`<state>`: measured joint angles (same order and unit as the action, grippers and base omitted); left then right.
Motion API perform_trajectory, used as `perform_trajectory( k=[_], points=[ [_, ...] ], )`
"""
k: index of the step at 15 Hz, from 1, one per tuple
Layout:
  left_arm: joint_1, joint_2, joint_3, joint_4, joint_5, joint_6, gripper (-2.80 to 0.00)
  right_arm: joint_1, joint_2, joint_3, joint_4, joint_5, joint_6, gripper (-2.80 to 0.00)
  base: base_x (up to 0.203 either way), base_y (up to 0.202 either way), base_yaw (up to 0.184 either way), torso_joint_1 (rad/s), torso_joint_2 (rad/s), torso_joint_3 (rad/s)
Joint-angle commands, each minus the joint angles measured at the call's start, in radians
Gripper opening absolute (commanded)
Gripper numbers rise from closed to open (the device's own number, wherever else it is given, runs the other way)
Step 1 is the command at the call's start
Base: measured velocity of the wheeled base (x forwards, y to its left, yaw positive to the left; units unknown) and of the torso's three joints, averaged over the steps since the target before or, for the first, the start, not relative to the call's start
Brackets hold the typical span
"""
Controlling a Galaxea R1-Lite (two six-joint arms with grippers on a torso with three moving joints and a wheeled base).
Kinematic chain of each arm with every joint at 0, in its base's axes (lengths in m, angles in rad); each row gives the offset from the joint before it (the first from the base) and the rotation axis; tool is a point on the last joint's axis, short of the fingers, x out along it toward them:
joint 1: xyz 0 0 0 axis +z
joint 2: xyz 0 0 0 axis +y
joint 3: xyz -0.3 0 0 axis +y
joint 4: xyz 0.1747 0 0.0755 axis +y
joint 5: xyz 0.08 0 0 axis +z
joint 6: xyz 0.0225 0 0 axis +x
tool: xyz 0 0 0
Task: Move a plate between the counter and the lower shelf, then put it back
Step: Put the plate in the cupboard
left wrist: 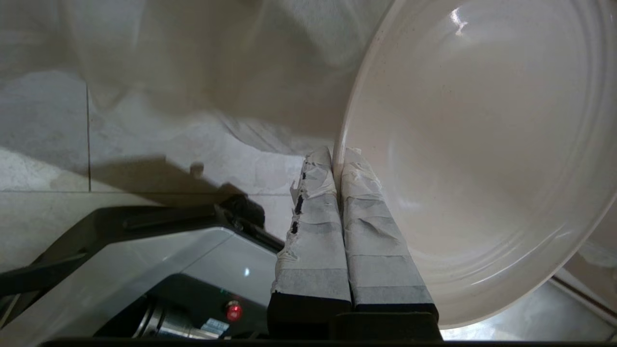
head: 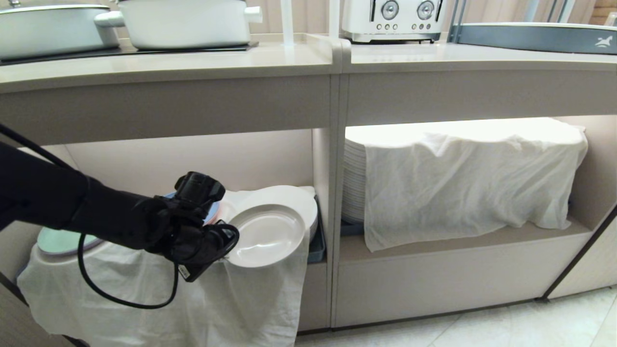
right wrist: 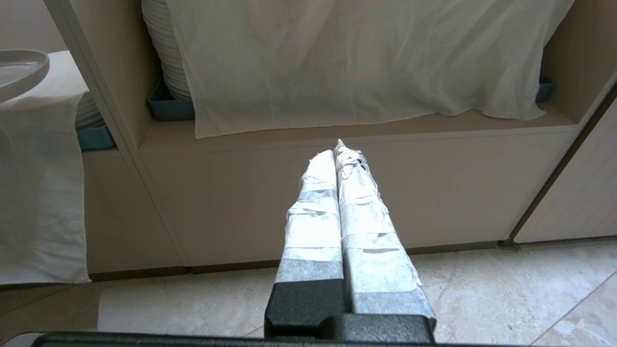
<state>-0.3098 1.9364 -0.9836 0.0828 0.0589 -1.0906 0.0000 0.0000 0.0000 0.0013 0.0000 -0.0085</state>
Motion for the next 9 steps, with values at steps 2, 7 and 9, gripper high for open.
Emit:
perform_trajectory(
  k=[2, 7, 9],
  points=[
    [0.000, 0.080, -0.057, 0.000, 0.021, -0.024, -2.80, 0.000, 0.000, 0.000, 0.000, 0.000, -0.001, -2.80, 0.000, 0.000, 0.000, 0.000, 0.00, 0.000],
    [-0.001, 0.148, -0.157, 0.000, 0.055, -0.064, -2.80, 0.000, 0.000, 0.000, 0.000, 0.000, -0.001, -2.80, 0.000, 0.000, 0.000, 0.000, 0.00, 0.000],
    [-0.002, 0.166, -0.184, 0.000, 0.054, -0.066, -2.80, 0.000, 0.000, 0.000, 0.000, 0.000, -0.001, -2.80, 0.000, 0.000, 0.000, 0.000, 0.00, 0.000]
  ],
)
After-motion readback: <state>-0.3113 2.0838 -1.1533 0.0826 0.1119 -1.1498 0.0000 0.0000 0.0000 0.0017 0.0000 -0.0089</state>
